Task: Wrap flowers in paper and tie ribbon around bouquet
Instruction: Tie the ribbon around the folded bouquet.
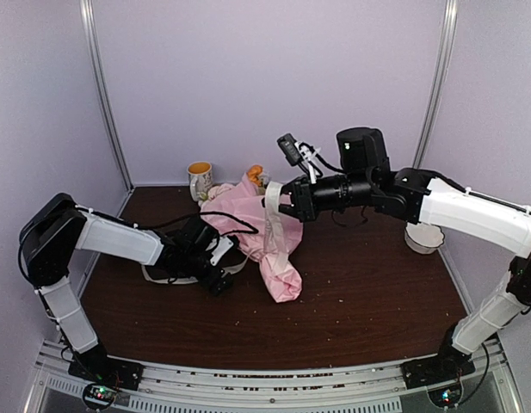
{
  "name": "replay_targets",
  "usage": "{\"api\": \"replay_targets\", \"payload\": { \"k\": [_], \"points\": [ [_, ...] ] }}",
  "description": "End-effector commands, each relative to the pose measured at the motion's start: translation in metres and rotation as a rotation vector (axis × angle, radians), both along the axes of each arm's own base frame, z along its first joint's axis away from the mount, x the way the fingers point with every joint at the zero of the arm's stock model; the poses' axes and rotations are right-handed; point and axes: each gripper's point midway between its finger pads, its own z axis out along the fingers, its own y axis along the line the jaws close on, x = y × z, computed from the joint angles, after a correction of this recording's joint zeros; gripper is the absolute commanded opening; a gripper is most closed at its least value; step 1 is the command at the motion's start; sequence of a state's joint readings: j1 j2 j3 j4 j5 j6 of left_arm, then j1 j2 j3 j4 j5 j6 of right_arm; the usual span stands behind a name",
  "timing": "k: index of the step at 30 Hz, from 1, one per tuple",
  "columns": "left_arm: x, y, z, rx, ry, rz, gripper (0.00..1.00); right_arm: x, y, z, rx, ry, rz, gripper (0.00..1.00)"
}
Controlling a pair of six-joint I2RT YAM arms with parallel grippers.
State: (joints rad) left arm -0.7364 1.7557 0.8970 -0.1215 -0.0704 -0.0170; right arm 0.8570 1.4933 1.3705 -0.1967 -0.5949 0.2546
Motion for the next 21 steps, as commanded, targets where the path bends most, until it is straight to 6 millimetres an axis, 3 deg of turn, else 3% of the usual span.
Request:
{"api": "replay_targets", "payload": {
  "k": [1, 7, 10, 13, 16, 17, 21],
  "points": [
    [0.017, 0.007, -0.002, 0.01, -0.052, 0.03, 0.97, 0.003, 0.008, 0.008, 0.039, 0.014, 0.03, 0.0],
    [0.008, -0.004, 0.006, -0.087, -0.088, -0.048, 0.93, 0.006, 0.009, 0.008, 0.065, 0.028, 0.045, 0.0],
    [0.007, -0.013, -0.002, -0.103, -0.038, -0.092, 0.87, 0.009, 0.008, 0.011, 0.083, 0.043, 0.045, 0.0],
    [0.006, -0.02, -0.015, -0.09, 0.023, -0.117, 0.63, 0.012, 0.004, 0.016, 0.108, 0.039, 0.036, 0.0],
    [0.01, -0.011, -0.026, -0.067, 0.078, -0.056, 0.09, 0.021, -0.003, 0.018, 0.114, 0.053, -0.004, 0.0],
    [0.01, -0.006, -0.028, -0.066, 0.094, -0.029, 0.0, 0.025, -0.007, 0.017, 0.115, 0.058, -0.028, 0.0],
    [0.007, 0.023, -0.035, -0.067, 0.152, 0.127, 0.0, 0.057, -0.036, -0.007, 0.083, 0.12, -0.197, 0.0]
  ]
}}
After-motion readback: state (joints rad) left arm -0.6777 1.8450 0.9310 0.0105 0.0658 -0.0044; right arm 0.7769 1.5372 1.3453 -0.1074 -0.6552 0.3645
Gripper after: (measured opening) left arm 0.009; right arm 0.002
